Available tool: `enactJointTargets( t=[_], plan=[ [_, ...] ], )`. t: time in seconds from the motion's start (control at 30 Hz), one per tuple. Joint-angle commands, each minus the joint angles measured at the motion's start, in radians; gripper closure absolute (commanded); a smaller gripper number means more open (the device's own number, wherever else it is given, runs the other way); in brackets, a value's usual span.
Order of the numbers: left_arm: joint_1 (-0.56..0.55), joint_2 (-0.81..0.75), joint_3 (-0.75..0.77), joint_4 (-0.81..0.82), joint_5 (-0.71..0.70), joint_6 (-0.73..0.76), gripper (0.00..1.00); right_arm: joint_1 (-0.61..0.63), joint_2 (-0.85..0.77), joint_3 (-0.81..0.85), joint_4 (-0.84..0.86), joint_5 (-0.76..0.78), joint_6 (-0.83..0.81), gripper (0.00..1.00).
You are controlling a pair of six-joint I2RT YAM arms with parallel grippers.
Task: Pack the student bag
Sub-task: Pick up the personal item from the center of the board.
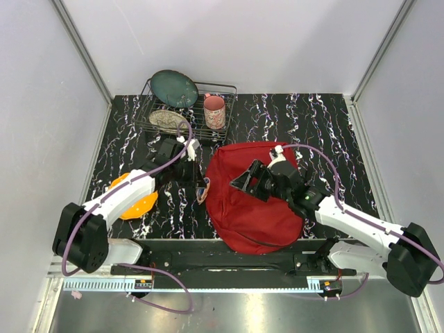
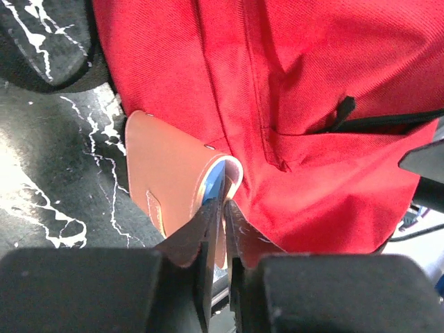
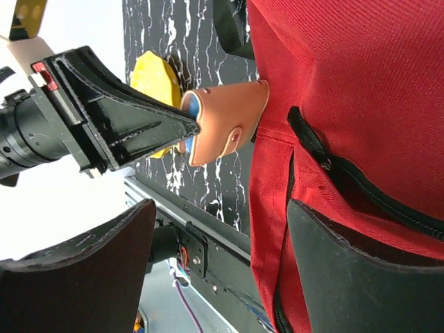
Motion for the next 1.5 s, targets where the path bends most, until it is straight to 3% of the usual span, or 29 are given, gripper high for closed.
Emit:
enactJointTargets(
  t=[0.0,0.1,0.23,0.37,0.5,0.6,0.63,0.8,0.93,1.1,1.3,1.37,1.47],
  plan=[
    [-0.009,0.035,0.007,-0.019,-0.216,-0.022,0.81,0.003,-0.011,-0.004,-0.013,0.03,0.006,0.18],
    [-0.017,0.053,0.015,-0.021,-0.233,-0.02,0.66,0.002,-0.01,-0.004,-0.013,0.034,0.004,0.18],
    [-0.031,0.078,0.032,-0.043,-0.267,-0.008,0.55,0.003,0.002,-0.001,-0.013,0.031,0.001,0.18],
    [-0.043,0.08,0.037,-0.047,-0.273,-0.002,0.54,0.003,0.005,-0.004,-0.01,0.03,0.004,0.18],
    [-0.051,0.067,0.047,-0.057,-0.294,-0.002,0.62,0.003,0.003,-0.007,-0.007,0.029,0.004,0.18],
    [-0.049,0.043,0.053,-0.073,-0.334,-0.003,0.87,0.003,-0.003,-0.01,-0.01,0.03,0.003,0.18],
    [-0.051,0.035,0.055,-0.077,-0.347,0.0,1.0,0.003,0.0,-0.013,-0.013,0.031,0.004,0.18],
    [-0.051,-0.086,0.061,-0.128,-0.445,0.014,1.0,0.003,-0.024,-0.03,-0.018,0.034,0.012,0.17],
    [-0.049,-0.212,0.089,-0.165,-0.439,0.021,1.0,0.002,-0.072,-0.062,-0.013,0.024,0.027,0.17],
    [-0.051,-0.342,0.107,-0.071,-0.203,0.029,1.0,0.003,-0.164,-0.123,0.066,-0.046,0.044,0.15],
    [-0.051,-0.298,0.144,0.064,0.148,-0.038,1.0,0.003,-0.319,-0.192,0.158,-0.134,0.052,0.14],
    [-0.052,-0.304,0.11,0.185,0.251,-0.078,1.0,0.003,-0.362,-0.191,0.16,-0.141,0.041,0.14],
    [-0.051,-0.299,0.081,0.288,0.314,-0.143,1.0,0.003,-0.399,-0.183,0.18,-0.158,0.012,0.14]
  ],
)
